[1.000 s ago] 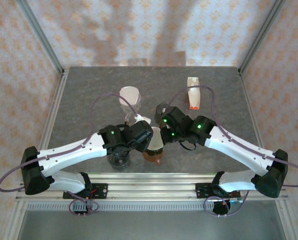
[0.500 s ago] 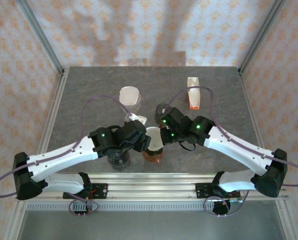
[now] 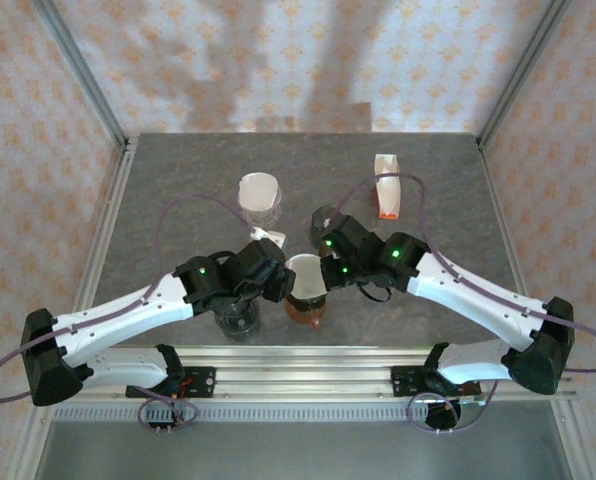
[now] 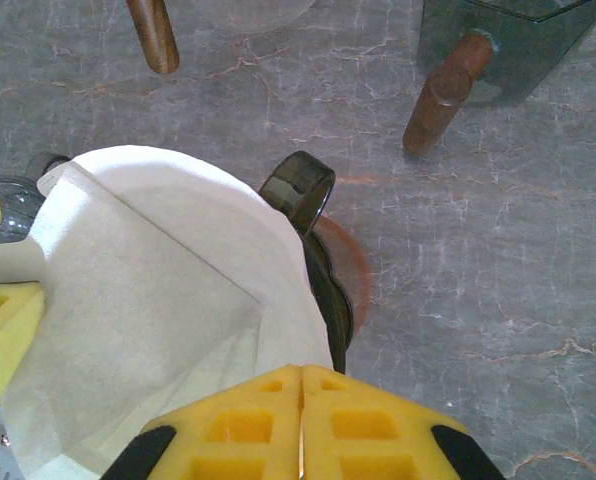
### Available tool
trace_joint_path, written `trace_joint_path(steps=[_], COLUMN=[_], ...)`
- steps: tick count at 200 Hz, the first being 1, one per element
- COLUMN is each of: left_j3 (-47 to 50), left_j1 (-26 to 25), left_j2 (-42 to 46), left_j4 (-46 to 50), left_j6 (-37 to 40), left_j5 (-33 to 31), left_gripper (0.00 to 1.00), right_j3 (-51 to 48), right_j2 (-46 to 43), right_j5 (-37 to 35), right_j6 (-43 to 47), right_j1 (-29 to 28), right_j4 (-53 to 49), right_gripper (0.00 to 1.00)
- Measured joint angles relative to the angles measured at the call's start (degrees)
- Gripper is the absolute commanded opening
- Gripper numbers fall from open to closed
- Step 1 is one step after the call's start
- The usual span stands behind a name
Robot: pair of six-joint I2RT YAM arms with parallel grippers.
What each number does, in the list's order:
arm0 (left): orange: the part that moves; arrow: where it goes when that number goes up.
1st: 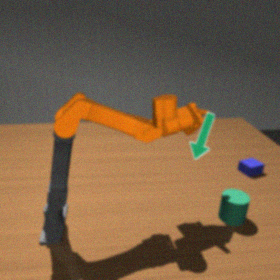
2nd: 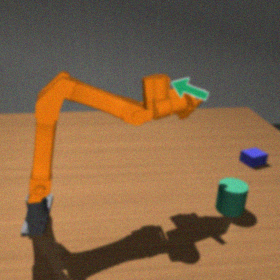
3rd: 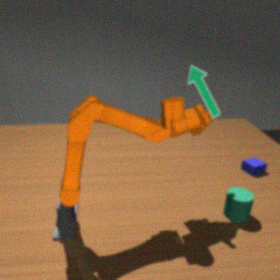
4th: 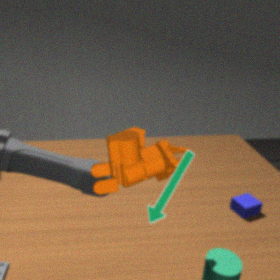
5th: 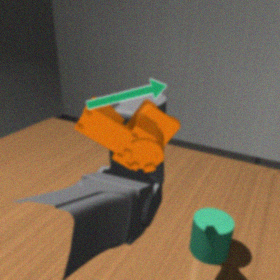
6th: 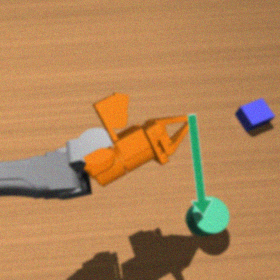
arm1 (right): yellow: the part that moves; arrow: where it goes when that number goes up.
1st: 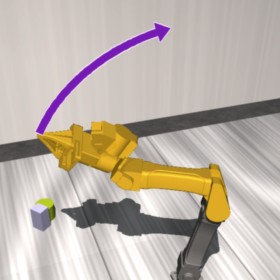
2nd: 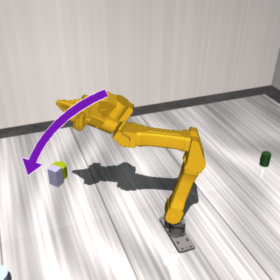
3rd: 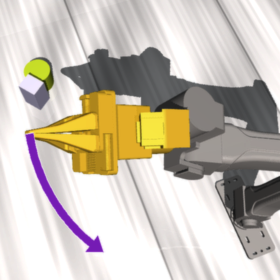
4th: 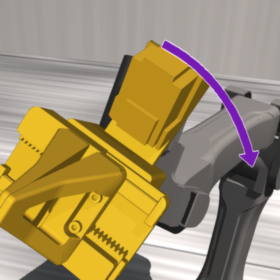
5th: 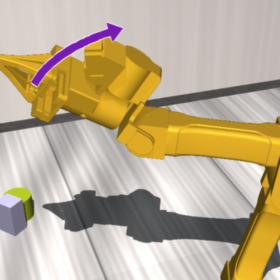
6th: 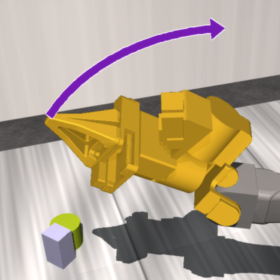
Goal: Place the coffee filter in the dripper
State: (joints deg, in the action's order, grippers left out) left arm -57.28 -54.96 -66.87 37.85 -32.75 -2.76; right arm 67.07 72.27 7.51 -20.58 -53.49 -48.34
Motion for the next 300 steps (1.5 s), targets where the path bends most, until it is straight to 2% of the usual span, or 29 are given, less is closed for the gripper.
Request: trace_joint_path(steps=[4, 18, 30, 60, 112, 300], left_j3=[0.0, 0.2, 0.5, 0.8, 1.6, 2.0], left_j1=[0.0, 0.0, 0.0, 0.0, 0.0, 0.0], left_j2=[0.0, 0.0, 0.0, 0.0, 0.0, 0.0], left_j4=[0.0, 0.0, 0.0, 0.0, -0.5, -1.3], left_j6=[0.0, -0.2, -0.3, -0.4, -0.4, -0.4], left_j5=[0.0, 0.0, 0.0, 0.0, 0.1, 0.7], left_gripper=[0.46, 0.46, 0.46, 0.47, 0.48, 0.48], right_j3=[0.0, 0.0, 0.1, 1.3, 2.5, -0.1], right_j2=[0.0, 0.0, 0.1, 1.2, 5.9, 14.7], right_j5=[0.0, 0.0, 0.0, 0.1, 0.5, 0.7], right_j6=[-0.1, -0.4, 0.1, 0.3, 0.7, 0.9], right_j1=[0.0, 0.0, 0.0, 0.0, 0.0, 0.0], right_j4=[0.0, 0.0, -0.1, -0.2, -0.3, 1.3], right_gripper=[0.13, 0.35, 0.47, 0.59, 0.64, 0.64])
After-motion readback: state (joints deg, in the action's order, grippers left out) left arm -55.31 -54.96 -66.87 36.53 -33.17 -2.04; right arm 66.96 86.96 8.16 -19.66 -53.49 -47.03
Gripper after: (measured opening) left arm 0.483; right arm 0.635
